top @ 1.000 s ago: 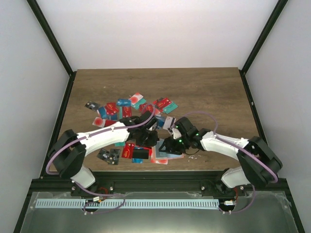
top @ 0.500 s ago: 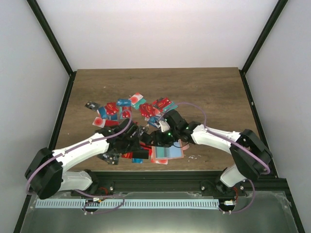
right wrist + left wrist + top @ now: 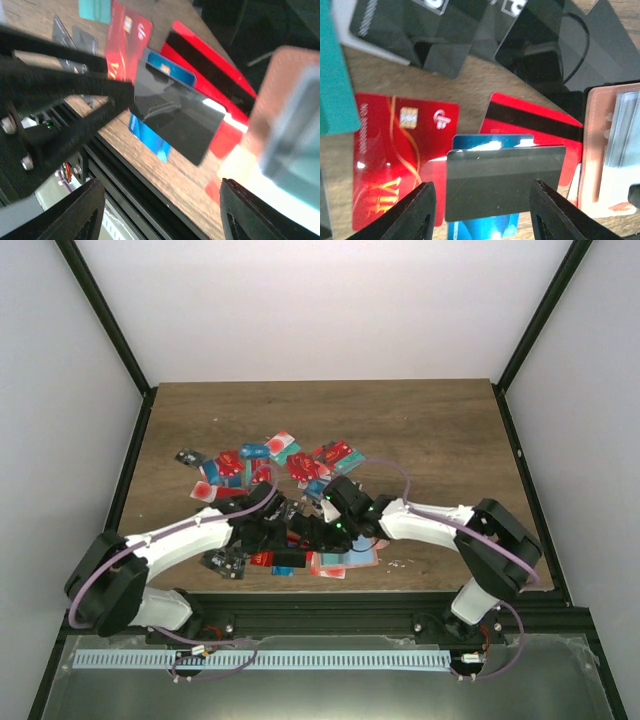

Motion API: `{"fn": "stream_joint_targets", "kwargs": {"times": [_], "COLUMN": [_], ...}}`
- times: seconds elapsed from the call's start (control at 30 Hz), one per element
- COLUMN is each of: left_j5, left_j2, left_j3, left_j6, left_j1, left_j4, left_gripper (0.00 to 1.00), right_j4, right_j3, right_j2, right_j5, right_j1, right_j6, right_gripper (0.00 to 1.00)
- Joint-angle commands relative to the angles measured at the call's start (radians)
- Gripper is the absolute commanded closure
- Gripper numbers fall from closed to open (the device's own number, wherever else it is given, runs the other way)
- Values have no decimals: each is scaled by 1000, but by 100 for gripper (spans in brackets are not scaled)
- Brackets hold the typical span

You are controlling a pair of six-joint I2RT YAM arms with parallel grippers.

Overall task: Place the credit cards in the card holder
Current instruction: Insert the credit card into the card holder, then pick up the credit card from the center of the board.

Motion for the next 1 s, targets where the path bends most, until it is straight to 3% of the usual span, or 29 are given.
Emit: {"fn": "stream_joint_targets", "kwargs": {"times": [0.0, 0.3, 0.57, 0.97], "left_j5": [13, -2, 35, 69], "left_j2": [78, 244, 296, 125], "left_j3": [81, 165, 123, -3], "left_j6": [145, 282, 303, 39], "left_j1": [7, 9, 5, -141], "left_j4": [24, -25, -64, -53], "left_gripper": [46, 46, 47, 48], "right_j4": [-26, 3, 23, 82], "right_j3": [-82, -304, -389, -437], "right_j2": [-115, -319, -420, -467], "right_j5": [88, 154, 230, 250], "right_j1": [33, 105, 205, 341], "right_j6": [101, 299, 461, 614], "right_gripper": [35, 35, 34, 32]}}
